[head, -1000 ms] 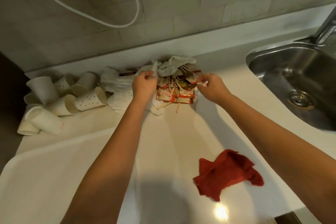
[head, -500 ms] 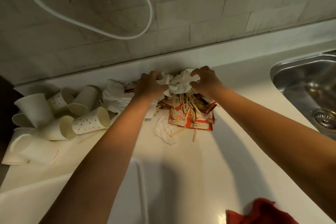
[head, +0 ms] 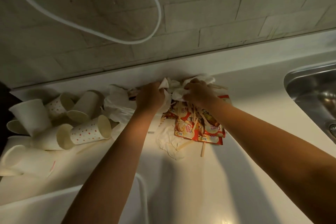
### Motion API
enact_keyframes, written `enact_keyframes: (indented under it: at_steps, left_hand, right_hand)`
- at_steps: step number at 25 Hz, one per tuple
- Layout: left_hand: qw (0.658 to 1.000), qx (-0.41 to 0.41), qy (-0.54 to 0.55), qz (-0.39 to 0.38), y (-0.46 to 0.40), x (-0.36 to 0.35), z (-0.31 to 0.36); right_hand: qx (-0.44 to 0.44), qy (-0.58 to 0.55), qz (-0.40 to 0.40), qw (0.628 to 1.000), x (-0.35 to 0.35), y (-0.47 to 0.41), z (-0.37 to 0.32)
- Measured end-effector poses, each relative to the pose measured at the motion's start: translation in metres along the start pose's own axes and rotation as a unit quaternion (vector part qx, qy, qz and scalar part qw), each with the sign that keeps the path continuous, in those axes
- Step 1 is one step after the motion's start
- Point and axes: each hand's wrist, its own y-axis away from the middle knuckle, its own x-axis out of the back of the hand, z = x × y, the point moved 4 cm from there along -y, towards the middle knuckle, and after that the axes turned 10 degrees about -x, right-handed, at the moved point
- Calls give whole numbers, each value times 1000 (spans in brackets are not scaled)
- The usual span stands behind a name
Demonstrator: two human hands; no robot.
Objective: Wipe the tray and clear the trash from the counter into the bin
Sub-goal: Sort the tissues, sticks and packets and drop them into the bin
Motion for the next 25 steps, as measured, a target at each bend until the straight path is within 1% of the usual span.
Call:
enact_keyframes:
  at_steps: [4, 9, 12, 14, 15, 17, 19, 21, 23, 25]
  left_hand:
    - [996, 11, 48, 69, 3, 22, 2]
    - [983, 2, 84, 161, 15, 56, 11]
    - [976, -1, 102, 191, 29, 71, 26]
    - [971, 4, 114, 212, 40, 79, 35]
    - [967, 7, 125, 223, 46, 82, 38]
    - [958, 10, 157, 239, 57, 88, 45]
    - [949, 25, 201, 243, 70, 89, 49]
    - [931, 45, 267, 246, 86, 87, 53]
    - [898, 91, 361, 234, 105, 82, 58]
    - [847, 160, 462, 207, 125, 74, 65]
  right_hand:
    - [7, -67, 42, 997, 2, 6, -4]
    - [52, -161, 145, 975, 29, 28, -15]
    - [62, -235, 164, 956, 46, 50, -18]
    - [37, -293, 156, 943, 54, 66, -15]
    - [21, -340, 145, 929, 57, 75, -13]
    - [-6, -453, 128, 882, 61, 92, -5]
    - [-37, -510, 135, 849, 64, 107, 8]
    - [-64, -570, 134, 808, 68, 121, 22]
    - [-76, -631, 120, 763, 72, 136, 32]
    - [-76, -664, 118, 734, 79, 156, 43]
